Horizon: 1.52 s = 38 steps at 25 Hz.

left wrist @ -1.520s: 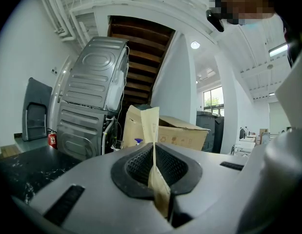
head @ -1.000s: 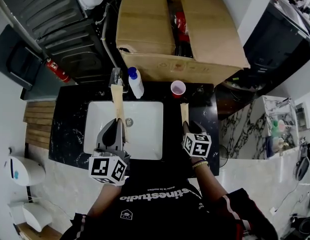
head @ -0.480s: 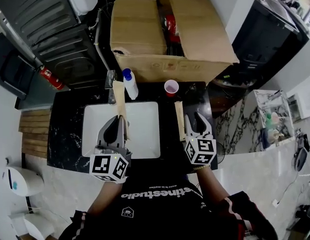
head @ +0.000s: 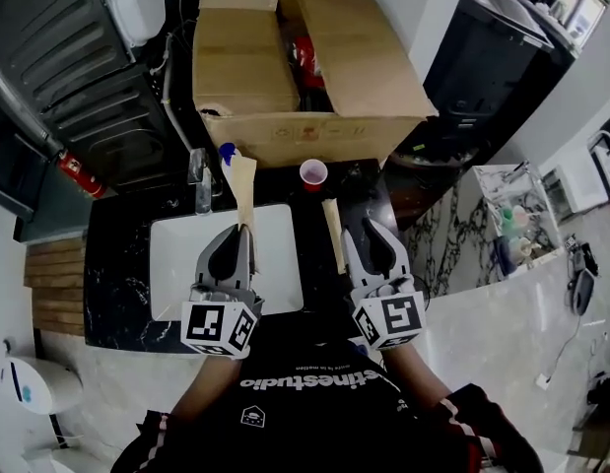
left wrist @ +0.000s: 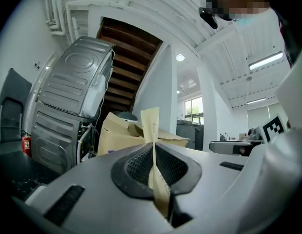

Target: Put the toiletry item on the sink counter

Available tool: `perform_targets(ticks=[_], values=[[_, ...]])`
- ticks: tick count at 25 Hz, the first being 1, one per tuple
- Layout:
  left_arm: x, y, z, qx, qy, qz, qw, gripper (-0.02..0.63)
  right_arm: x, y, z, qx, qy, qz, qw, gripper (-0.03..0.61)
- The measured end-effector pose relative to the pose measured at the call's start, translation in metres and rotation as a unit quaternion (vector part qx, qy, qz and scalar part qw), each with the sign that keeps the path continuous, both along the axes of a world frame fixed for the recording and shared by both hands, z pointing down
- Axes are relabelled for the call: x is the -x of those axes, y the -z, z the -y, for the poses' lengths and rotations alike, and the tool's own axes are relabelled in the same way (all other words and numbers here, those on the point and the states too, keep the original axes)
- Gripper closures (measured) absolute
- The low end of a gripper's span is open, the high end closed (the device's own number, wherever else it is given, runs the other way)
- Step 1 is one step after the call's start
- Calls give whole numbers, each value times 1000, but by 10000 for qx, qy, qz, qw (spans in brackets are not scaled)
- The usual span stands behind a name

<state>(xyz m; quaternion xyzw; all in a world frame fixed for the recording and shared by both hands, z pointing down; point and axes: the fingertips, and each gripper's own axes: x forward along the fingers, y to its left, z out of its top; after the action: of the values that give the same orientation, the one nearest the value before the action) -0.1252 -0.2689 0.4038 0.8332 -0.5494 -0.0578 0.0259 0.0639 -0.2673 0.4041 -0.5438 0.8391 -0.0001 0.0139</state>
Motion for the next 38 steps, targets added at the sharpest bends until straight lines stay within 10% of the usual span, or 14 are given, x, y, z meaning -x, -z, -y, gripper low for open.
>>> perform_targets(ticks=[38], values=[[-23, -3, -15, -31, -165, 349, 9992, 591, 20, -21, -14, 454, 559, -137, 9973, 541]])
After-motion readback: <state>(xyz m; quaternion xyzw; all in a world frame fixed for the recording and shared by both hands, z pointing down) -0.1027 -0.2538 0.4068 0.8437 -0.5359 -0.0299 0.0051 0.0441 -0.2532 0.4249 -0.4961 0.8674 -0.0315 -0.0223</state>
